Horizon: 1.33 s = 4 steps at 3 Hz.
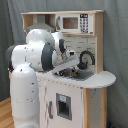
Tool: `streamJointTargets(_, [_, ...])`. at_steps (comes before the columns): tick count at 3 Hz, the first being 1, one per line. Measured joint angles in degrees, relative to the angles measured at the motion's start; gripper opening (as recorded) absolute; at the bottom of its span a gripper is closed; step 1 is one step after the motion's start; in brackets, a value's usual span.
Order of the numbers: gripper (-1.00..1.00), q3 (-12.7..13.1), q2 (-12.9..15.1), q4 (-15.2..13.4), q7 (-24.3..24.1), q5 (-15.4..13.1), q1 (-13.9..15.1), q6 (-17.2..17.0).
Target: Play with the kitchen
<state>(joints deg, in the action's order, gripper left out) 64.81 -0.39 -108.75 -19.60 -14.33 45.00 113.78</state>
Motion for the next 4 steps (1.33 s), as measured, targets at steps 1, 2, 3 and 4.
streamJointTargets(1, [1.0,0.5,2.6,0.6,2.9,-4.4,-0.4,-0.6])
streamJointTargets(2, [1.0,2.0,6.8,1.9,3.5,-8.3,-0.5,-1.1])
streamJointTargets(3, [1.0,3.0,11.4,3.3,3.5,-11.1,-1.7,-1.8])
streamJointTargets(4, [1.0,3.0,15.1,5.6,3.5,-13.1,-4.3,-4.3])
